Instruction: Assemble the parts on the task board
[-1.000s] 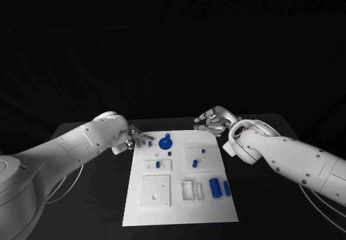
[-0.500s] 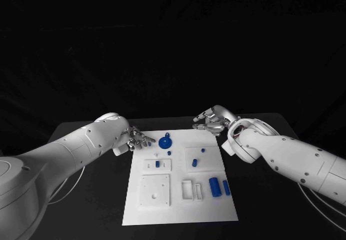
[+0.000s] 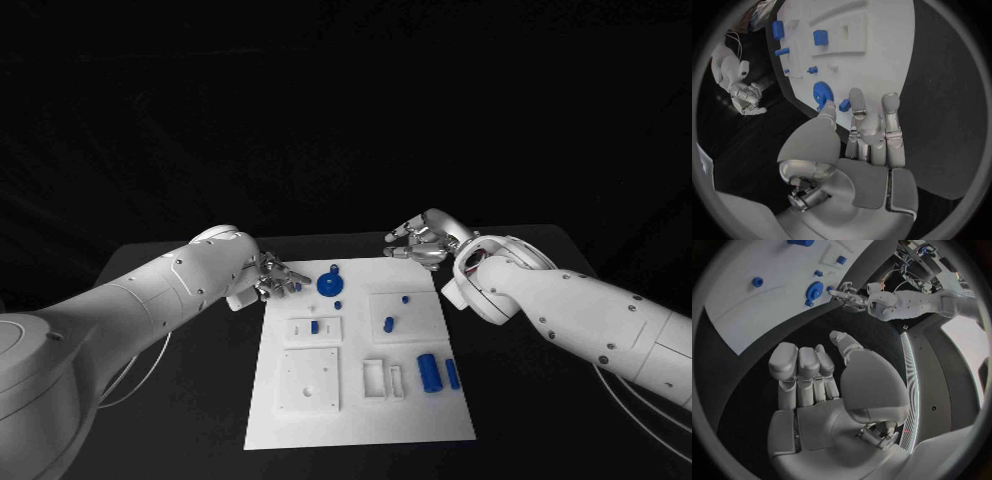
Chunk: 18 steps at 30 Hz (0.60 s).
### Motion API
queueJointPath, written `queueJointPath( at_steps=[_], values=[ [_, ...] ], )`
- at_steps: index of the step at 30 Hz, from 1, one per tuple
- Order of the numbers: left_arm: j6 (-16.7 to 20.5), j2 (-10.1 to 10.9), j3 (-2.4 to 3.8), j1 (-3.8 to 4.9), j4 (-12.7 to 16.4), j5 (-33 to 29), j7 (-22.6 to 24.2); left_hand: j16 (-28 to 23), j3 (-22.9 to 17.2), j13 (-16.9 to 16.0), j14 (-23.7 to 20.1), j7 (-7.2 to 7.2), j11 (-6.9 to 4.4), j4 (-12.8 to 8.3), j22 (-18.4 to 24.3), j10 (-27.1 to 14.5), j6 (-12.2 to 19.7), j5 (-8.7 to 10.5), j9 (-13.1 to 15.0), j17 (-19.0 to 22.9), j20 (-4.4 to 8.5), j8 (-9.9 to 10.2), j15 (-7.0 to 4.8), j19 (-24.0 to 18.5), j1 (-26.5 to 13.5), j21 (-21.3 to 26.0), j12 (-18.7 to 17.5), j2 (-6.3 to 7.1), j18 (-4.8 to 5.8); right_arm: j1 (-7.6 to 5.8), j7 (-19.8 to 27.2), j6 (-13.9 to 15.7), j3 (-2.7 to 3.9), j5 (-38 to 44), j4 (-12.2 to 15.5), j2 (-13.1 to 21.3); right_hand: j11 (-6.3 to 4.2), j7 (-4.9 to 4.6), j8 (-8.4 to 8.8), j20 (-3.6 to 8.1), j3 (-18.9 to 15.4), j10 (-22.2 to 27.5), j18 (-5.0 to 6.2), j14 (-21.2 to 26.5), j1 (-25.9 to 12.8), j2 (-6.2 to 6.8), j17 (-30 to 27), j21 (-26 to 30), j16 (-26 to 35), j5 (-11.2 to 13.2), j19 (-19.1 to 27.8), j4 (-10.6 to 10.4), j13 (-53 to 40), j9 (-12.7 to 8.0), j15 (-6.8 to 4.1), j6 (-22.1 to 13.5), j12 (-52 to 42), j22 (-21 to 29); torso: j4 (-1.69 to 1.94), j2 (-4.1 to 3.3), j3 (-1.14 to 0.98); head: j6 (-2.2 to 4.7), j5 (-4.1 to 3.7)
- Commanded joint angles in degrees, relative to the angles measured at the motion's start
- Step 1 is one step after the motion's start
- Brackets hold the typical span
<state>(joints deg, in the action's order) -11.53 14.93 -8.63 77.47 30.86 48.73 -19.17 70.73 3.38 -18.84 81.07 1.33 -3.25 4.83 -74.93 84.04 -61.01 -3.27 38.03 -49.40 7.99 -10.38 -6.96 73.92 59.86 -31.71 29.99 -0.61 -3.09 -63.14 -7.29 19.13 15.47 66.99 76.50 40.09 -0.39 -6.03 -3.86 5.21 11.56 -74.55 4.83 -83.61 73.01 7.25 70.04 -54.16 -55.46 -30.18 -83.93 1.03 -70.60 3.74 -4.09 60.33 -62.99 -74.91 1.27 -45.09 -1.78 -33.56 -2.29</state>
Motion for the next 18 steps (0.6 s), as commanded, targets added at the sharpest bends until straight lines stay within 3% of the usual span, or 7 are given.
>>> queueJointPath(
  at_steps=[1,4,10,18],
  values=[
    [-0.16,-0.19,0.00,-0.04,-0.42,-0.23,0.92,0.16,0.04,0.04,-0.10,0.25,0.42,-0.41,-0.92,-0.03,-0.17,0.03,-0.02,-0.10,-0.30,0.22,0.31,-0.21,0.02,-0.18,0.18,-0.56,0.32,-0.02,0.12,-0.67,0.05,0.06,0.07,-0.03,0.22,-0.03,0.30,-0.14,-0.02,0.24,0.78,-0.30,-0.42,0.16,0.06,-0.07,0.09,-0.07,-3.85,-0.23,-0.01,-0.08,0.08,-0.30,-0.10,-5.99,0.10,0.00,-0.04,-0.03,0.08],
    [-0.12,-0.25,0.00,-0.05,-0.79,-0.56,1.04,0.09,0.18,0.06,-0.16,0.27,0.44,-0.74,-0.92,-0.12,-0.19,-0.04,-0.10,-0.02,-0.31,0.34,0.33,-0.26,0.25,-0.15,0.12,-0.99,0.33,-0.02,0.07,-0.73,0.05,0.06,0.07,-0.07,0.21,-0.01,0.32,-0.14,-0.09,0.16,0.77,-0.34,-0.32,0.18,0.13,-0.29,0.02,-0.11,-3.86,-0.43,-0.07,-0.09,0.08,-0.27,-0.21,-6.01,0.01,-0.05,-0.09,0.03,0.34],
    [-0.30,-0.41,0.00,-0.14,-1.15,-1.41,1.16,-0.01,0.56,0.17,-0.22,0.40,0.53,-2.08,-0.92,-0.31,-0.07,-0.19,-0.21,0.09,-0.36,0.57,0.38,-0.33,1.05,-0.08,-0.07,-2.76,0.33,-0.05,0.02,-0.79,0.06,0.06,0.09,-0.09,0.21,-0.01,0.32,-0.14,-0.09,0.16,0.77,-0.34,-0.32,0.18,0.13,-0.29,0.02,-0.11,-3.86,-0.43,-0.07,-0.09,0.08,-0.27,-0.21,-6.01,0.04,-0.06,0.01,-0.10,0.16],
    [-0.77,-0.51,0.00,-0.28,-1.47,-2.38,1.23,-0.06,0.98,0.45,-0.28,0.52,0.62,-3.06,-0.93,-0.41,0.11,-0.22,-0.36,0.12,-0.44,0.75,0.45,-0.39,1.66,-0.01,-0.53,-4.03,0.28,-0.06,0.01,-0.84,0.06,0.07,0.06,-0.21,0.19,0.00,0.31,-0.14,-0.06,0.07,0.77,-0.36,-0.32,0.14,0.18,-0.36,-0.07,-0.03,-3.86,-0.50,-0.15,-0.08,0.08,-0.18,-0.32,-6.03,0.06,-0.05,-0.11,-0.22,-0.02]
  ],
)
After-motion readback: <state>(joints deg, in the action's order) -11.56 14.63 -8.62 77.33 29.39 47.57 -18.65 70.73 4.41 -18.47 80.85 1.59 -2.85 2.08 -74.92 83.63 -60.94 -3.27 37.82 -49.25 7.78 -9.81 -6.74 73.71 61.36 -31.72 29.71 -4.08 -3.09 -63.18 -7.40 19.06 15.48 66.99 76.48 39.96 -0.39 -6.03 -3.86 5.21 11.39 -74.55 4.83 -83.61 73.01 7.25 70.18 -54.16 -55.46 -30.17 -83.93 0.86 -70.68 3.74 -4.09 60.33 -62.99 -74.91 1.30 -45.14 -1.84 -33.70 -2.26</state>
